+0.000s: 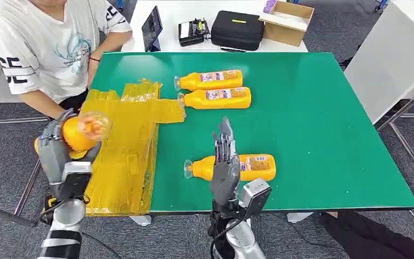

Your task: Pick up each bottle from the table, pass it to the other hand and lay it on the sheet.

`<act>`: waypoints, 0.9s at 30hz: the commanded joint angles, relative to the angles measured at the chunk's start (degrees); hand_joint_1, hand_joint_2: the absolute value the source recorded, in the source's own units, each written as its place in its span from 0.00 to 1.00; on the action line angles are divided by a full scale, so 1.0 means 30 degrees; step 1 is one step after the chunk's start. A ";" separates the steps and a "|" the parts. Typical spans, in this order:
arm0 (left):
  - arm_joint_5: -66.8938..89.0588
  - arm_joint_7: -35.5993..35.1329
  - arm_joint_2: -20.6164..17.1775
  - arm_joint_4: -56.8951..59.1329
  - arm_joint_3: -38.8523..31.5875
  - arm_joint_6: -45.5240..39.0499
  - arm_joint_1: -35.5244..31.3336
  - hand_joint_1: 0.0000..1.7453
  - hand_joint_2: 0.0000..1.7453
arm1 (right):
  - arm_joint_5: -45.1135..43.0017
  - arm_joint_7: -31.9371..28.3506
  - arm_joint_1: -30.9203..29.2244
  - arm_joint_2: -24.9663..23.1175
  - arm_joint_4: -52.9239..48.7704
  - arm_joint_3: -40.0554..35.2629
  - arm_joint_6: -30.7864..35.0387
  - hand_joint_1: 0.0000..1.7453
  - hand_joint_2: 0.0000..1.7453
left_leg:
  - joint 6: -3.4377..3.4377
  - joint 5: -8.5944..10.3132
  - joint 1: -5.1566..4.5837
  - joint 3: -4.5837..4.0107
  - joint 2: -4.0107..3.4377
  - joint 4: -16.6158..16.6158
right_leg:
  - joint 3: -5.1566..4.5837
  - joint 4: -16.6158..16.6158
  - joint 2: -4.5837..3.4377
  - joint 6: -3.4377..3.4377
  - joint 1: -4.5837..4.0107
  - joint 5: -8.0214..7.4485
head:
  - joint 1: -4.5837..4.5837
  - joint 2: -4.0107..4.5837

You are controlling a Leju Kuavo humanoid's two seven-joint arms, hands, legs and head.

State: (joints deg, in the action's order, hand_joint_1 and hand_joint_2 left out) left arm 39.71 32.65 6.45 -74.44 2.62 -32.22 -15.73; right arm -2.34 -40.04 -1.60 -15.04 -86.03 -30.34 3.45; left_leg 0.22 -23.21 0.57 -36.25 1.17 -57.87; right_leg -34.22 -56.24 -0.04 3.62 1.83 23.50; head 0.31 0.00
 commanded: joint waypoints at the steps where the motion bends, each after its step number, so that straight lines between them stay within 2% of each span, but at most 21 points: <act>1: 0.7035 -0.2825 -0.2270 1.3107 0.2670 -0.0794 -0.6815 1.00 1.00 | -0.0111 0.0014 -0.1678 0.0445 -0.0160 -0.0636 0.0190 0.00 1.00 | -0.0008 0.0016 0.0016 0.0052 0.0041 0.0012 | 0.0069 0.0015 0.0068 -0.0091 -0.0027 -0.0012 | 0.0007 0.0000; 2: 0.8145 -0.3231 -0.2532 1.4147 0.3087 -0.0984 -0.7241 1.00 1.00 | -0.0026 0.0019 -0.1769 0.0521 0.0074 -0.0805 0.0158 0.00 1.00 | -0.0011 -0.0008 0.0052 0.0113 0.0012 0.0001 | 0.0142 0.0029 0.0064 -0.0153 -0.0075 -0.0001 | 0.0000 0.0000; 6: 0.9790 -0.3875 -0.2713 1.6167 0.3661 -0.0076 -0.7952 1.00 1.00 | 0.0016 0.0054 -0.1910 0.0540 0.0539 -0.0969 0.0101 0.00 1.00 | 0.0001 0.0015 0.0018 0.0078 -0.0015 0.0015 | 0.0086 0.0018 0.0009 -0.0085 -0.0034 -0.0024 | 0.0000 0.0000; 12: 0.9812 -0.3903 -0.2652 1.6158 0.3673 -0.0119 -0.7917 1.00 1.00 | 0.0016 0.0054 -0.1909 0.0553 0.0552 -0.0957 0.0102 0.00 1.00 | -0.0004 -0.0009 0.0033 0.0090 -0.0047 -0.0002 | 0.0097 0.0014 -0.0014 -0.0100 -0.0053 -0.0006 | 0.0000 0.0000; 16: 0.8856 -0.3437 -0.2161 1.6615 0.2892 0.2161 -0.7722 1.00 1.00 | -0.0695 0.0696 -0.1965 0.0432 0.0907 -0.0966 -0.1106 0.00 1.00 | 0.0000 0.0017 0.0023 0.0036 -0.0031 0.0003 | 0.0046 0.0010 -0.0007 -0.0070 -0.0032 -0.0025 | 0.0000 0.0000; 18: 0.8747 -0.3454 -0.1972 1.6785 0.2809 0.2367 -0.7550 1.00 1.00 | -0.0700 0.0759 -0.1897 0.0306 0.1290 -0.0997 -0.1207 0.00 1.00 | 0.0001 -0.0019 0.0050 0.0112 -0.0063 -0.0001 | 0.0131 0.0030 -0.0021 -0.0114 -0.0064 -0.0005 | 0.0000 0.0000; 21: 0.9484 -0.4066 -0.2053 1.7160 0.3369 0.2897 -0.7636 1.00 1.00 | -0.0597 0.0849 -0.1938 0.0244 0.1893 -0.1047 -0.1400 0.00 1.00 | -0.0002 0.0021 0.0027 0.0033 -0.0029 0.0010 | 0.0046 0.0019 -0.0006 -0.0070 -0.0030 -0.0029 | 0.0000 0.0000; 27: 0.9320 -0.3993 -0.2007 1.7171 0.3242 0.3077 -0.7719 1.00 1.00 | -0.0566 0.0854 -0.1997 0.0234 0.1977 -0.1019 -0.1458 0.00 1.00 | -0.0003 -0.0008 0.0049 0.0069 -0.0045 -0.0009 | 0.0090 0.0017 -0.0008 -0.0108 -0.0062 -0.0009 | 0.0000 0.0000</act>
State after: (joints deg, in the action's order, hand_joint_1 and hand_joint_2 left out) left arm 67.67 20.90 0.00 -28.59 11.15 -23.85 -35.72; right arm -4.15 -37.64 -5.23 -15.63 -84.96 -32.35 -0.63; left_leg 0.22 -23.10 0.60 -36.31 1.16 -57.88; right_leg -34.26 -56.27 -0.05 3.55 1.82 23.39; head 0.31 0.00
